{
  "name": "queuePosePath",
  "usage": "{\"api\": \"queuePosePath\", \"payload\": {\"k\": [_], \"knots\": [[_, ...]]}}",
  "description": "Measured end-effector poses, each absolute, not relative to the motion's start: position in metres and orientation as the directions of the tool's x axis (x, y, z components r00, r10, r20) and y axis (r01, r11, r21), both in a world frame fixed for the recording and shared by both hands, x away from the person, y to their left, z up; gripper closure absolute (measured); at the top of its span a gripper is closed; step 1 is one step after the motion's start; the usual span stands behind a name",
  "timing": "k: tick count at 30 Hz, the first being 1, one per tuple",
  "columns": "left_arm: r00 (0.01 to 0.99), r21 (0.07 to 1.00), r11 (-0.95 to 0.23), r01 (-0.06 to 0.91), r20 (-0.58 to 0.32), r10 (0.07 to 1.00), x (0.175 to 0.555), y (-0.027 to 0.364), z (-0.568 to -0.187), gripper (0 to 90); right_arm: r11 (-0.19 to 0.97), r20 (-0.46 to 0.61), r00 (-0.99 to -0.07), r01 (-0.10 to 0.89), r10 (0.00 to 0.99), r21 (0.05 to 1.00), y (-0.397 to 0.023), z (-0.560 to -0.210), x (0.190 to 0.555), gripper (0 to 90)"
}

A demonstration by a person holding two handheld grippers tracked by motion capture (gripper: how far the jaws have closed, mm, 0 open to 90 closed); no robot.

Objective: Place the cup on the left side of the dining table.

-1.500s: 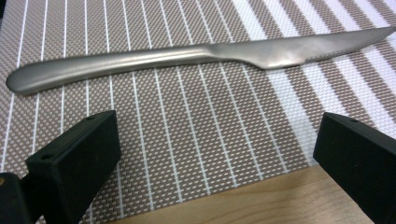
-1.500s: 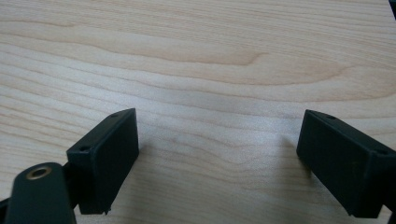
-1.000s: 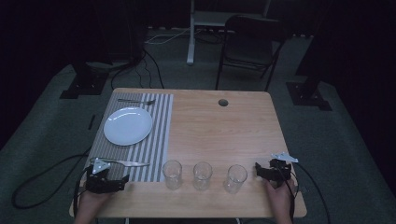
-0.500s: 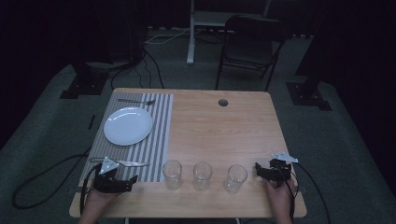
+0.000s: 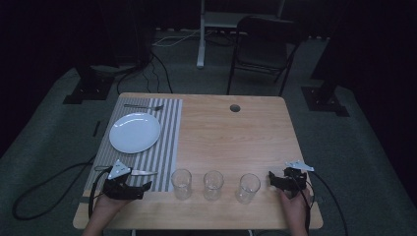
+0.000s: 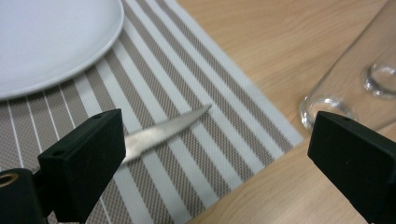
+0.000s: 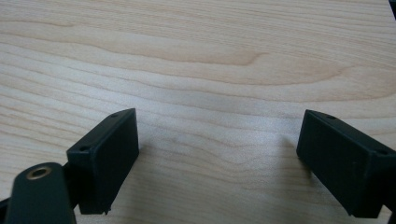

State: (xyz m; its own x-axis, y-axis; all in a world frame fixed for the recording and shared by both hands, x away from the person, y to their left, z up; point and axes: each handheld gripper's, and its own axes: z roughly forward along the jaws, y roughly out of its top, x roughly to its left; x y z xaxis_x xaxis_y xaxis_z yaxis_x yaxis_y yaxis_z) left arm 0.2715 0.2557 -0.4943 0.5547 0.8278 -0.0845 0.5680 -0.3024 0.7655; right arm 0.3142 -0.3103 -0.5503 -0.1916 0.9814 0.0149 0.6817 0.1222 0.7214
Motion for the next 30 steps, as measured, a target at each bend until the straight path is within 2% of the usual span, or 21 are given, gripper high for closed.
{"api": "queuePosePath", "payload": {"k": [9, 30], "knots": [[0.618, 0.794, -0.333, 0.509, -0.068, 0.784, 0.275, 0.238, -0.469, 4.6, 0.122, 0.015, -0.192, 0.682, 0.981, 0.721, -0.31, -0.55, 0.314, 12.4], [0.739, 0.82, -0.389, 0.419, -0.06, 0.671, 0.29, 0.19, -0.438, 4.6, 0.122, 0.015, -0.192, 0.681, 0.981, 0.722, -0.31, -0.55, 0.314, 12.4]]}}
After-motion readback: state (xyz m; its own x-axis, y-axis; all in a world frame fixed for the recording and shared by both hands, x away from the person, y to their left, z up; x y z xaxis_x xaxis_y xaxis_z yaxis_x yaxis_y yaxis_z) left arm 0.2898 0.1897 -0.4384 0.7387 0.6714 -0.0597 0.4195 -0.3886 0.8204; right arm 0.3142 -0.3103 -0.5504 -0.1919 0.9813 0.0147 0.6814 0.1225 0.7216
